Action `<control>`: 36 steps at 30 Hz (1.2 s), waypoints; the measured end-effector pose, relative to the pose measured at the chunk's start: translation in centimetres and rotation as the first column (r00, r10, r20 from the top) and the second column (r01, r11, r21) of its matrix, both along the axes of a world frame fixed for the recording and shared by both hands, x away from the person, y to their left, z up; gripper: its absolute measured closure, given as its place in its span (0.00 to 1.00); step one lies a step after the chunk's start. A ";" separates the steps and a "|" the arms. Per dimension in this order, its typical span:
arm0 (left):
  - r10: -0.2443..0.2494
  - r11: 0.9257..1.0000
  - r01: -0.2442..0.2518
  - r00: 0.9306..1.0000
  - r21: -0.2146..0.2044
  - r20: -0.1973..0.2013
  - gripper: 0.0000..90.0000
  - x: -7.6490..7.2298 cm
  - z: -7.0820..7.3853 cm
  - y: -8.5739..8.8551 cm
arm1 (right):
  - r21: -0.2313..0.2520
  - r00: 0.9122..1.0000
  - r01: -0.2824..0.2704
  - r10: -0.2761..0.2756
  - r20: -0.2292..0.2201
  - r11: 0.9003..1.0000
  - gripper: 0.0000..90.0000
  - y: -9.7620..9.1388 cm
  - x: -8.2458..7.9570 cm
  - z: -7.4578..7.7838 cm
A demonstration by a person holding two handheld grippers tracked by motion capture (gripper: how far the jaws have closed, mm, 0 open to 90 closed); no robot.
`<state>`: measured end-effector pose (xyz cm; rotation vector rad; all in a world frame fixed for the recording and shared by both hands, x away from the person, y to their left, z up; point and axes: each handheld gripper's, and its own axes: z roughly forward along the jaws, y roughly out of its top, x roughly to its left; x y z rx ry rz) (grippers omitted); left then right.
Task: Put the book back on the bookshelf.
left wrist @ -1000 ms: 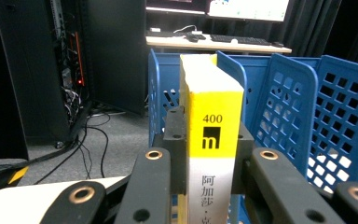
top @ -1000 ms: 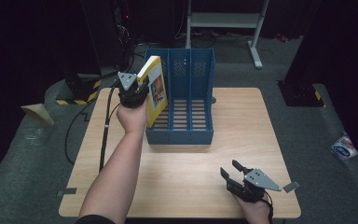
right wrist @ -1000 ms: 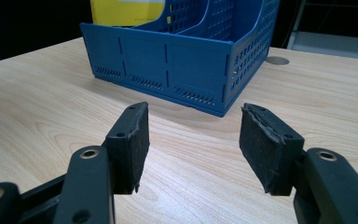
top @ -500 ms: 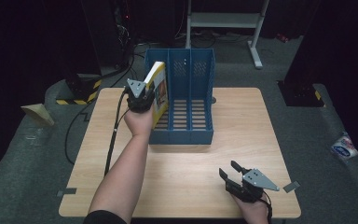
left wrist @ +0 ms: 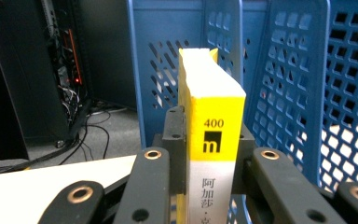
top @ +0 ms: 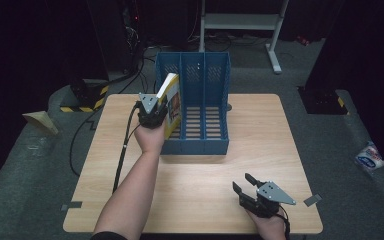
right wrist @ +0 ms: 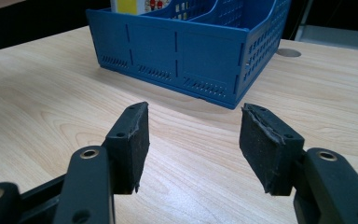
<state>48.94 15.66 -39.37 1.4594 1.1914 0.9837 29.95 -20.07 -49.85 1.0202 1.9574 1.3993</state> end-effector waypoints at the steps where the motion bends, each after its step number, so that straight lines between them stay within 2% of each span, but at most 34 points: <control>1: -0.004 1.000 0.004 1.000 0.008 -0.008 0.84 -0.1 0.0 0.1 | -0.004 1.000 -0.002 0.002 0.000 1.000 0.47 0.1 0.0 0.0; 7: -0.038 0.999 0.039 0.998 0.003 -0.059 0.82 -0.5 0.3 1.0 | -0.009 1.000 -0.010 0.010 0.000 1.000 0.47 0.4 -0.2 0.1; 10: -0.040 0.999 0.042 0.996 0.029 -0.075 0.79 -0.7 0.3 1.3 | -0.012 1.000 -0.010 0.010 -0.003 1.000 0.47 0.6 -0.2 0.0; 13: -0.058 0.998 0.060 0.995 0.017 -0.087 0.78 -0.7 0.4 1.6 | -0.016 1.000 -0.012 0.012 -0.007 1.000 0.47 0.7 -0.1 -0.1; 15: -0.089 0.996 0.090 0.991 0.009 -0.105 0.78 -0.6 0.5 1.8 | -0.018 1.000 -0.010 0.010 -0.012 1.000 0.47 0.8 -0.1 -0.1; 18: -0.097 0.995 0.100 0.988 0.018 -0.124 0.76 -0.4 1.0 1.8 | -0.020 1.000 -0.012 0.011 -0.011 1.000 0.47 0.9 -0.1 -0.1; 21: -0.087 0.996 0.090 0.988 0.024 -0.124 0.72 -0.3 1.7 1.7 | -0.023 1.000 -0.015 0.015 -0.008 1.000 0.47 0.9 -0.2 -0.1; 25: -0.057 0.996 0.066 0.986 0.054 -0.156 0.72 -0.1 2.5 1.3 | -0.019 1.000 -0.014 0.014 -0.007 1.000 0.47 0.8 -0.1 -0.1; 28: -0.048 0.997 0.057 0.982 0.045 -0.180 0.73 0.0 2.8 1.2 | -0.012 1.000 -0.010 0.010 -0.007 1.000 0.47 0.7 -0.1 0.0; 34: -0.019 1.000 0.022 0.976 0.009 -0.216 0.84 0.2 2.9 1.3 | -0.009 1.000 -0.010 0.010 -0.003 1.000 0.47 0.4 -0.2 0.1; 36: -0.012 1.000 0.014 0.978 0.009 -0.210 0.84 0.2 2.9 1.3 | -0.009 1.000 -0.010 0.010 -0.003 1.000 0.47 0.4 -0.2 0.1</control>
